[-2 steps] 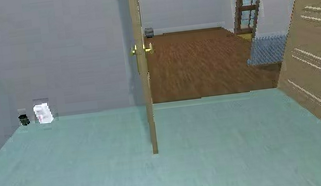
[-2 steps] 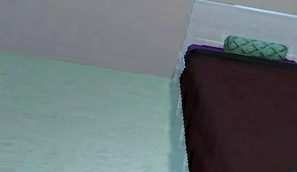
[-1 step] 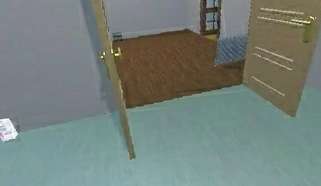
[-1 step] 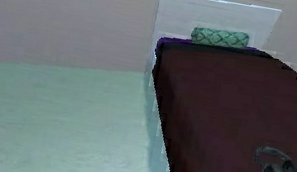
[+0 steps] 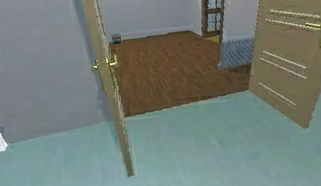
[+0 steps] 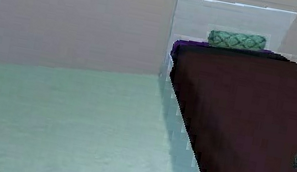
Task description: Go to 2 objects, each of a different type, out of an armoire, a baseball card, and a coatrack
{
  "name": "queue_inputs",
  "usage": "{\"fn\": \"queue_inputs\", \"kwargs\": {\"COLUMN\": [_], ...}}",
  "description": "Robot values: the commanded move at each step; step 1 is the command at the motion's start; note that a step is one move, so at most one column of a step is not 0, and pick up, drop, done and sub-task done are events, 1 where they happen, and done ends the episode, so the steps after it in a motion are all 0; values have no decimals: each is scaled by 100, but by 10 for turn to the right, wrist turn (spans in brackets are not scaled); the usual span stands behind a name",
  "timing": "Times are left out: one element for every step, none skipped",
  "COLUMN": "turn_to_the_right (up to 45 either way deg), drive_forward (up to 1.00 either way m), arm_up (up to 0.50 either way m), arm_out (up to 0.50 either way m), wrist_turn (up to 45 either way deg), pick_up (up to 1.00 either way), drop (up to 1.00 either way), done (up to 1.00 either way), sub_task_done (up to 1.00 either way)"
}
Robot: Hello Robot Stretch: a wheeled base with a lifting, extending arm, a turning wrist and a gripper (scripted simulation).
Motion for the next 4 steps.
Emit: {"fn": "queue_inputs", "kwargs": {"turn_to_the_right": [-450,0,-450,-450], "drive_forward": [0,30,0,0], "arm_up": [0,0,0,0], "arm_out": [0,0,0,0], "wrist_turn": [0,0,0,0], "pick_up": [0,0,0,0], "drop": [0,0,0,0], "done": [0,0,0,0], "sub_task_done": [0,0,0,0]}}
